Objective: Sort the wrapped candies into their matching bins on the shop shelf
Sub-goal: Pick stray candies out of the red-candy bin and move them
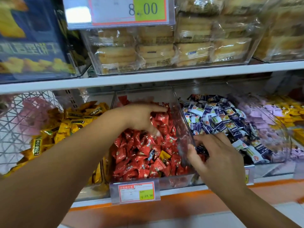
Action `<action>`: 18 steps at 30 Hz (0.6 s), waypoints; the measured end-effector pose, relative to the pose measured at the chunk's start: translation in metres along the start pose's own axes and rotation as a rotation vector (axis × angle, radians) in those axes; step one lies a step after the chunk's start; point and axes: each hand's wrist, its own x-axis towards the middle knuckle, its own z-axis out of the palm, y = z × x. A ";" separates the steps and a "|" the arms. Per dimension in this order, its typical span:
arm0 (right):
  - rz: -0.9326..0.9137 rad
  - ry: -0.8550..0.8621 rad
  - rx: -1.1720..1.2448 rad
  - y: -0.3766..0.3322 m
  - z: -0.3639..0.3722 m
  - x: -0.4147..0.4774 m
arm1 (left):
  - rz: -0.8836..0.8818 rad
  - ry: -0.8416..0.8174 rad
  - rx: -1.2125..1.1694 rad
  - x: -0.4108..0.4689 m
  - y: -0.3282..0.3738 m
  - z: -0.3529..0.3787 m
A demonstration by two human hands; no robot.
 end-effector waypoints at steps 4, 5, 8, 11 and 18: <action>-0.002 -0.002 -0.026 0.000 0.001 0.000 | 0.195 0.193 0.480 -0.013 0.025 0.033; -0.002 -0.004 -0.030 0.000 0.001 0.000 | 0.243 0.190 0.501 -0.011 0.027 0.045; -0.004 -0.003 -0.028 0.000 0.001 -0.001 | 0.215 0.051 0.505 0.004 0.024 0.072; -0.003 -0.005 -0.021 0.001 0.001 -0.001 | 0.209 -0.001 0.356 0.011 0.015 0.072; -0.001 0.017 -0.005 -0.001 0.001 0.000 | 0.202 0.095 -0.275 -0.007 -0.006 0.056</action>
